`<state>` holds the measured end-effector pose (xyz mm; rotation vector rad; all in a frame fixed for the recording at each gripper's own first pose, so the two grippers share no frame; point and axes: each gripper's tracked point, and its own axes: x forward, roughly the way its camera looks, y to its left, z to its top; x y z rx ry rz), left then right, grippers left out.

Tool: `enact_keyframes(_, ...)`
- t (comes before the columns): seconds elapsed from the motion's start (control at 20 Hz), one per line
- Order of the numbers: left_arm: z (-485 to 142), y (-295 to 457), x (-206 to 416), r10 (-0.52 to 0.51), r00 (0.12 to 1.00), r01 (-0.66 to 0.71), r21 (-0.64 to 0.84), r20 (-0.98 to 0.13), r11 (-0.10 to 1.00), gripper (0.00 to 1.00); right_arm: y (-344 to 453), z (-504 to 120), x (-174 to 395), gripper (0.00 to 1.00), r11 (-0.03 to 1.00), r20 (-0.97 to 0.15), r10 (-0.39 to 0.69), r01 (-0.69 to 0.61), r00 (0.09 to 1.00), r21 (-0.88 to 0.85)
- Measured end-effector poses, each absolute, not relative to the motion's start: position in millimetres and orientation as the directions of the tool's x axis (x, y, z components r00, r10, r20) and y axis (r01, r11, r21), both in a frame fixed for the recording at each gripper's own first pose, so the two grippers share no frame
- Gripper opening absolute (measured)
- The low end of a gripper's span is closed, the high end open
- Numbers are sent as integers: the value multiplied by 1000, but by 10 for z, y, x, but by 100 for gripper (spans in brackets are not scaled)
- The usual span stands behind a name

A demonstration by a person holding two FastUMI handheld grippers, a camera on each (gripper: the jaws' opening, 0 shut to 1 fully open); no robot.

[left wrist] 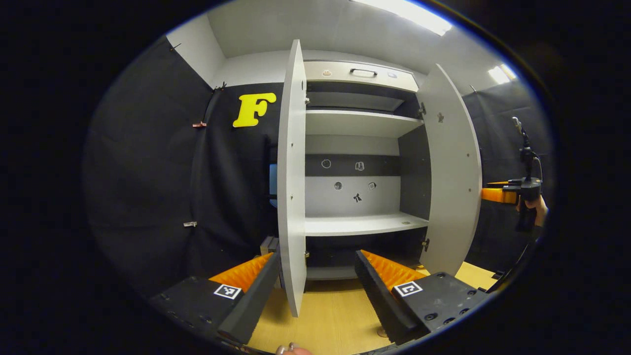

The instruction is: Grasp the bottle in the cabinet with the left hand and place it on the coaster, then close the right door with the right hand and the left door with the left hand.

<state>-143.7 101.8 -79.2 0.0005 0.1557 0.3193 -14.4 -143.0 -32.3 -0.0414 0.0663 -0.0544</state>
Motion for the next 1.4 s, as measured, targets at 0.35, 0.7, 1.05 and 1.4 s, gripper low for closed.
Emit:
enact_keyframes(0.35,-782,1372,-1292,305,937,-296,74,-170,952,96,-1104,-351,159,95,999,-49,-35,34,998,-21)
enact_keyframes(0.7,-637,1977,-1318,352,923,-346,63,-156,936,96,-585,-291,591,97,999,-8,38,-38,999,24)
enact_keyframes(1.05,-360,2388,-979,318,945,-314,59,-79,948,98,-636,-371,402,97,1000,-42,-10,10,999,18)
enact_keyframes(1.4,-372,2407,-801,237,970,-242,-84,-58,967,92,-702,-464,290,97,999,-78,-48,48,996,4)
